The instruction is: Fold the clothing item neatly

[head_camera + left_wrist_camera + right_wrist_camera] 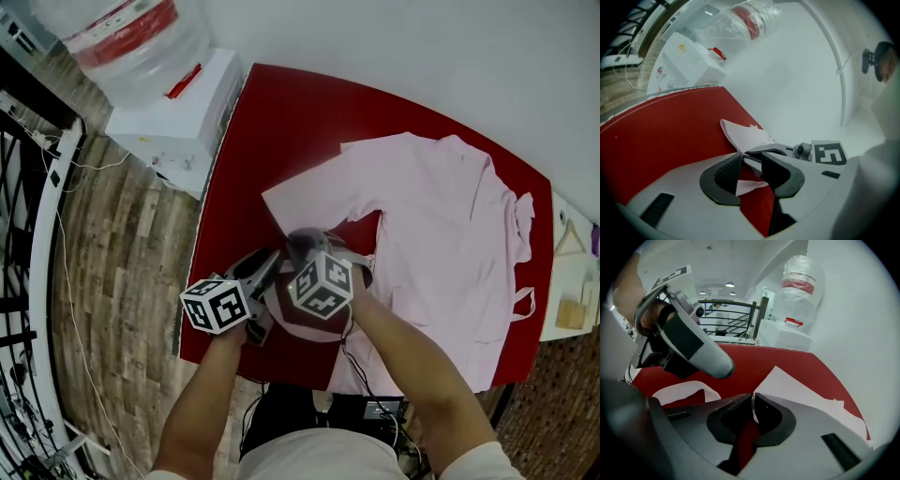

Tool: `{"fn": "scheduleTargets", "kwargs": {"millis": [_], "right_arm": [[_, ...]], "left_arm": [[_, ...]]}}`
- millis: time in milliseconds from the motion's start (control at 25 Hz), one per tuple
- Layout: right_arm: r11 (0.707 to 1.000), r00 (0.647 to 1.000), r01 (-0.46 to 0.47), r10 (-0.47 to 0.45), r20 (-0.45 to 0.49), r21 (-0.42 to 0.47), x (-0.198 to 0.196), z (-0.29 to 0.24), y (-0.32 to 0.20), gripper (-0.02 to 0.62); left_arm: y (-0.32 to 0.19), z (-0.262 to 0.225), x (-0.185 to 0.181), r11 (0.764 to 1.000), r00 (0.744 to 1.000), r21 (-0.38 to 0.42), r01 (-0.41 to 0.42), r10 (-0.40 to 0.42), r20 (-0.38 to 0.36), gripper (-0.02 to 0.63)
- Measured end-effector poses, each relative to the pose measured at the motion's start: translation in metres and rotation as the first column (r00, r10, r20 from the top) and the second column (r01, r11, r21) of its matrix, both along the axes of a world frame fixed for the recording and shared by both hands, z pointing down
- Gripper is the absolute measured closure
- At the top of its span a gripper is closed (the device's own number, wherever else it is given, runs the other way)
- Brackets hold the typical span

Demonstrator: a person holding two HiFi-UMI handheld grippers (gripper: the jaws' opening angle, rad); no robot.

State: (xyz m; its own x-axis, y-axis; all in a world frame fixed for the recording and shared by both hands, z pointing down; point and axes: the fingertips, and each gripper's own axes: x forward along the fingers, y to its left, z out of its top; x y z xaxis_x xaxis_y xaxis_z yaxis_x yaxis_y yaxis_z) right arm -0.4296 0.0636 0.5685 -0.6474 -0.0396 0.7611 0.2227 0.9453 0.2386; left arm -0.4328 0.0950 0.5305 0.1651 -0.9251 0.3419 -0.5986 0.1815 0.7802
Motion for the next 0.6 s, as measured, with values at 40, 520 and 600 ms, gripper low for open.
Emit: {"fn": "scheduleTargets", "kwargs": {"millis": [40,520,600], "right_arm": [[1.0,1.0,0.0,0.001,0.01,-0.005,-0.001,-0.004,-0.001,0.563],[0.999,0.995,-0.026,0.029,0.093,-0.038,-0.008,-0.037,-0.017,0.565],[0.999,0.995,-0.019,0.023,0.093,-0.037,-0.007,-0.037,-0.016,0.565]], "left_arm": [[-0.003,0.0,0.0,1.0,0.999,0.004,-0.003,0.003,-0.038,0.494],[-0.036,0.003,-0.016,0.999,0.945,0.011,0.053,-0.047,-0.325,0.413],[-0.039,0.006,-0.021,0.997,0.944,-0.003,0.078,-0.075,-0.32,0.389]]}}
